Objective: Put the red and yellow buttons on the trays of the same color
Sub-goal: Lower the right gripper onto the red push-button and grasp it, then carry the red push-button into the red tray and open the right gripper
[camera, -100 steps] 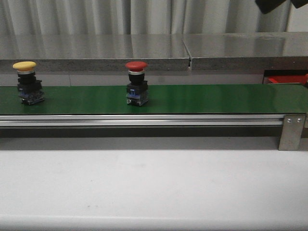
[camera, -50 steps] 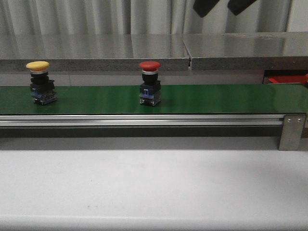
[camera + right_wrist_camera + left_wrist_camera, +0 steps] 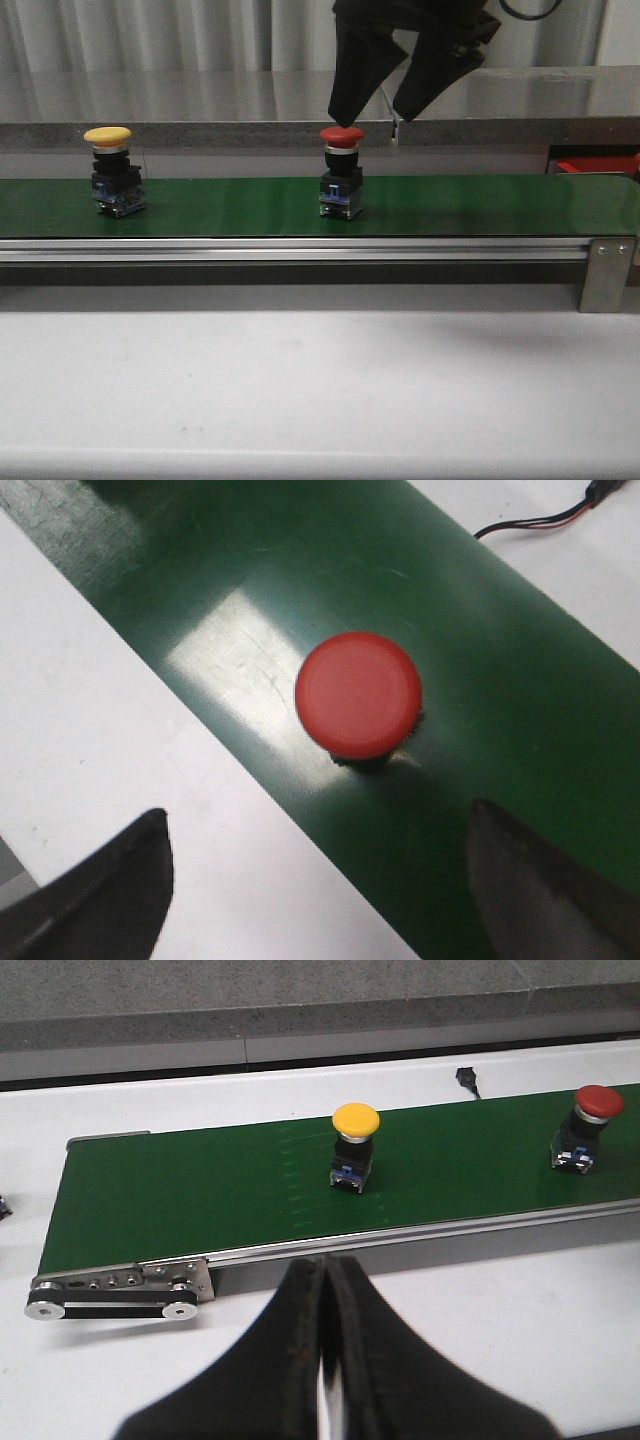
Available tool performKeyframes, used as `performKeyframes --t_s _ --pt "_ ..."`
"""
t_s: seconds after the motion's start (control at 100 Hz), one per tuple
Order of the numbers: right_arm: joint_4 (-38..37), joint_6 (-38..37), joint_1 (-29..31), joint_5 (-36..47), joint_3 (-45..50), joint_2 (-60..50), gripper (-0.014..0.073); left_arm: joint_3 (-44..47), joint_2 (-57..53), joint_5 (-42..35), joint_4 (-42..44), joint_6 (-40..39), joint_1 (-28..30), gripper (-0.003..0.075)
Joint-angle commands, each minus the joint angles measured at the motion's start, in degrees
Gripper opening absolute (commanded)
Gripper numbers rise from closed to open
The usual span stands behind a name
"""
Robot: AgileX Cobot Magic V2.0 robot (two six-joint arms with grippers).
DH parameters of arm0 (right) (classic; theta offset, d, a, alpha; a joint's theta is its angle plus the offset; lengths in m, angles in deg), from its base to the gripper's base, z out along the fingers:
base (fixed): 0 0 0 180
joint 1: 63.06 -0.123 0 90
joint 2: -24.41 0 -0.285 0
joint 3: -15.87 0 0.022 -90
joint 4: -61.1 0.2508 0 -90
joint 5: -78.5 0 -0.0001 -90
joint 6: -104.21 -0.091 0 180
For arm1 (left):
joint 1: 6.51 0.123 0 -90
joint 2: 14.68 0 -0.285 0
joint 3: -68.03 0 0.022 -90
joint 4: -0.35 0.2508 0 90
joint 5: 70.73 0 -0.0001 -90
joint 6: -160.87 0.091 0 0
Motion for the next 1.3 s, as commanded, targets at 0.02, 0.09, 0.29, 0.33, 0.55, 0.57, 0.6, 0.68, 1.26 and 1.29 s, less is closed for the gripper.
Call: performKeyframes --t_s 0.02,0.09,0.29,0.33,0.55,0.57,0.6,0.68,1.26,1.29 --pt "1.96 0.39 -0.13 4.96 -2.02 -0.92 0.0595 -1.49 0.09 -4.22 -0.95 -0.17 -0.30 -0.0020" --pt "1.90 0.39 -0.12 6.66 -2.02 0.18 0.0594 -1.49 0.09 -4.22 -0.95 -0.17 -0.30 -0.0020" --pt "1.02 0.23 -0.12 10.59 -1.96 2.61 0.0587 -1.49 0.09 -4.22 -0.95 -0.17 -0.30 -0.0020" --pt "0.72 -0.23 -0.12 11.17 -1.96 2.96 0.0568 -1.49 0.09 -4.22 -0.95 -0.17 -0.30 -0.0020" --pt "-1.93 -3.76 0.11 10.87 -1.96 3.77 0.0125 -1.49 0.09 -4.22 -0.95 -0.17 -0.30 -0.0020" --pt "-2.17 -4.14 0.11 10.96 -1.96 3.70 0.0102 -1.49 0.09 -4.22 -0.95 -0.17 -0.30 -0.0020" --pt "-2.33 -4.61 0.11 11.03 -1.96 3.62 0.0055 -1.49 0.09 -4.22 -0.95 -0.17 -0.30 -0.0020" --pt "-3.28 -6.93 0.23 11.41 -1.96 2.95 0.0000 -1.49 0.09 -4.22 -0.95 -0.17 -0.30 -0.0020" --pt "-16.20 -22.87 15.69 7.96 -1.84 -8.85 -0.0004 -1.49 0.09 -4.22 -0.95 -0.17 -0.30 -0.0020" --pt "-16.20 -22.87 17.05 8.32 -1.84 -9.31 -0.0004 -1.49 0.09 -4.22 -0.95 -0.17 -0.30 -0.0020"
